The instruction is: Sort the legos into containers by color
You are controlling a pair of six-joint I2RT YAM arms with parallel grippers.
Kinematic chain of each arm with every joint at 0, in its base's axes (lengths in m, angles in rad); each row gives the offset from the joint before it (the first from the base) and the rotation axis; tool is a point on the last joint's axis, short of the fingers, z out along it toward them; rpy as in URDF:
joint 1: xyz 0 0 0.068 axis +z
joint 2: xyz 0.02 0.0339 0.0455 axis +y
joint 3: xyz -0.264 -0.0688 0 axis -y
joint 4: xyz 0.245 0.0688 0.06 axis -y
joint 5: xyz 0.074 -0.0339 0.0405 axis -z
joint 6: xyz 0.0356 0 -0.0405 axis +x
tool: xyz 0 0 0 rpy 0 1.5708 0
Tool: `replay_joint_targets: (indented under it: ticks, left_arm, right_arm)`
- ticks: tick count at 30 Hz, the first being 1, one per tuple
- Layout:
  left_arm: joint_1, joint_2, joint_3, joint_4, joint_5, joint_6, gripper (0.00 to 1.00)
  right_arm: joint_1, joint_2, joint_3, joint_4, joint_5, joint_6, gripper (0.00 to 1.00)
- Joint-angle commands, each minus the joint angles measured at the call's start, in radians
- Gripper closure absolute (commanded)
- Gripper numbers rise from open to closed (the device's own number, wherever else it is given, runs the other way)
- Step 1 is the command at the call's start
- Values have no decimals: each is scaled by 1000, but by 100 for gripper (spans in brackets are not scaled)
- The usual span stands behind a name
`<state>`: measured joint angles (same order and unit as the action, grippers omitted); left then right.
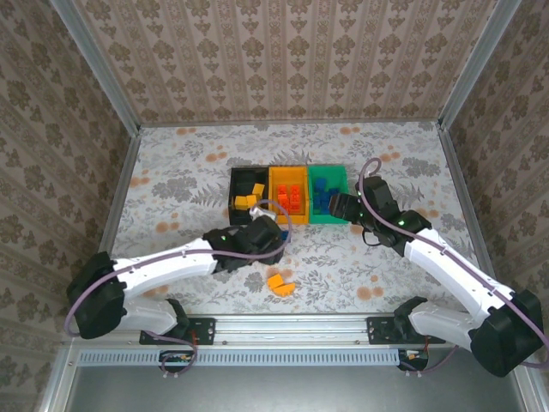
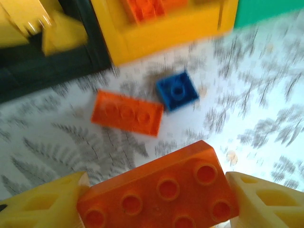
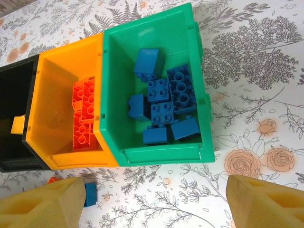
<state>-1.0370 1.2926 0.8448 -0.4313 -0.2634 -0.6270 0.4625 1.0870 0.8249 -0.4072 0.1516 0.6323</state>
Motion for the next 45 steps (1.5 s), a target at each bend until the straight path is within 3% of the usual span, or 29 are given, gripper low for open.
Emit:
replay_joint_targets:
  ticks: [1,10,22,25,31,33,36,45]
  left_arm:
    - [75,5,97,-21,24,96,43]
    - [230,342,414,41,135,199,45]
    - [260,620,676,27,156,212,39]
    - [264,632,695,29,156,199,31]
    - [267,581,694,33,168,179,15]
    - [266,524,661,52,170,170,11]
    - [265,413,589,93,181,153,7]
    - [244,24,212,167,184,68,0]
  right_arm:
    - [-10,-26,-19,3,-7,17,21]
    - [-21,-48,-42,-10,-3,24,21]
    - [-25,-76,-59,-21,-15,24,21]
    - [-25,-78,-63,-19,-31,23,21]
    - [-20,-77,-74,6,-120,-4,17]
    - [-10,-79,-82,13,-142,-12,10]
    - [25,-75,-91,25,-166,-23,9]
    - [280,41,-96,93,-203,-98,13]
